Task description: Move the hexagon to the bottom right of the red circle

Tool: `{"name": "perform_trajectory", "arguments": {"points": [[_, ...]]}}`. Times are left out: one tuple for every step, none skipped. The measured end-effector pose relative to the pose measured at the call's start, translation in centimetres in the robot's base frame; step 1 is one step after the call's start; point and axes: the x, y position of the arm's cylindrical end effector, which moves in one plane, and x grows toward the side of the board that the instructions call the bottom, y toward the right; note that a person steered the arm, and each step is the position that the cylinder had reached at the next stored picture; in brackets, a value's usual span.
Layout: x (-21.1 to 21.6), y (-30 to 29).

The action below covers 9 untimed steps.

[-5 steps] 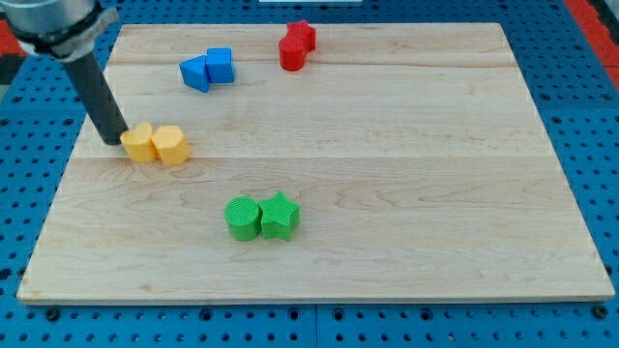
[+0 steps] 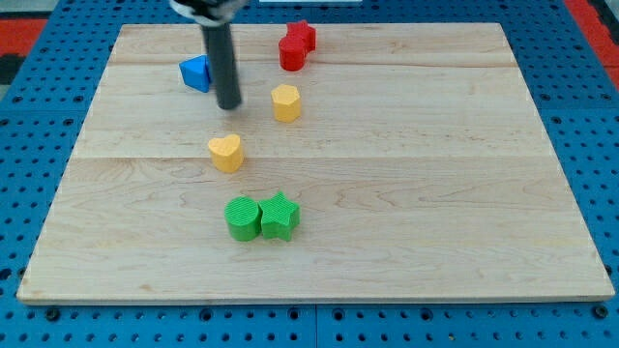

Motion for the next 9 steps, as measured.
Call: {"name": "perform_trajectory", "arguments": {"points": [[-0.2, 3.1], [4.1, 7.9], [3.1, 15.2], [0.8, 12.0], [-1.7, 14.1], [-0.2, 17.8], [2.6, 20.2], [0.4, 10.7], [0.9, 1.2]]}}
